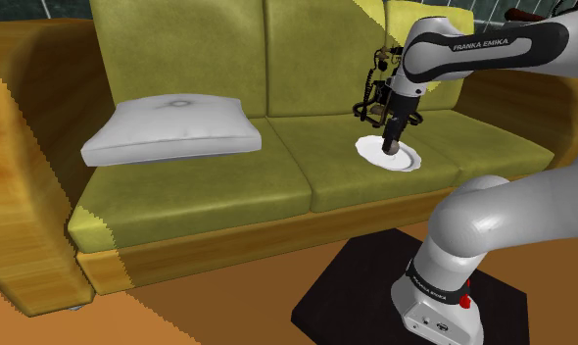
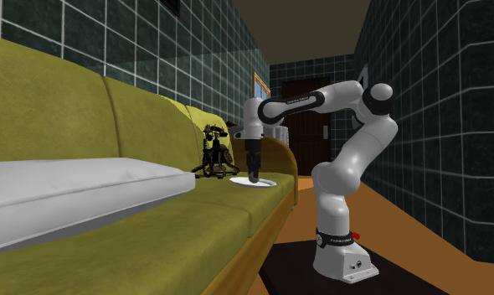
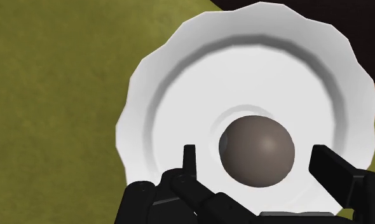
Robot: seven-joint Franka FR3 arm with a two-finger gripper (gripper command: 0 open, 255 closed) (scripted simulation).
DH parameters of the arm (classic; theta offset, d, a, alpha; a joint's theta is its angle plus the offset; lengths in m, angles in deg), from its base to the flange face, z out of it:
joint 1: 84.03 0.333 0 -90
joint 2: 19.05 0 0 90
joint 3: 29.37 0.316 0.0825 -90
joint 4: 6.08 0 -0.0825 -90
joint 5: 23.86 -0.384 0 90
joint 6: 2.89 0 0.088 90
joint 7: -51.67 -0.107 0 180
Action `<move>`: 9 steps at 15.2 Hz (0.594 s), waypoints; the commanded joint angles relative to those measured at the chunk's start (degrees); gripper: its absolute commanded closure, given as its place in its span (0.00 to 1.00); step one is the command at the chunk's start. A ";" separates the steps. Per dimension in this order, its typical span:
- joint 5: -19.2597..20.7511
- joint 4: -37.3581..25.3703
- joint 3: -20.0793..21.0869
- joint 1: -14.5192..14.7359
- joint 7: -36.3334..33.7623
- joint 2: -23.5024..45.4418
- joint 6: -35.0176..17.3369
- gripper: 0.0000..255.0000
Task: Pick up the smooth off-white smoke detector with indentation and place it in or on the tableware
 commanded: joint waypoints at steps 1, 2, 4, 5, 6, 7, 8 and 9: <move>0.00 0.00 0.00 0.00 0.00 0.00 0.00 0.00; 0.00 0.00 0.00 0.00 0.00 0.00 0.00 0.00; -0.45 -1.79 0.50 0.18 0.08 -0.16 1.94 0.00; -0.89 -3.64 0.98 0.35 0.16 -0.21 3.84 0.00; -1.31 -5.54 1.43 0.53 0.25 -0.17 5.71 0.00; -1.62 -7.07 1.76 0.68 0.32 -0.08 7.15 0.00; -1.62 -7.07 1.76 0.68 0.32 -0.08 7.15 0.00; -1.62 -7.07 1.76 0.67 0.32 -0.09 7.16 0.00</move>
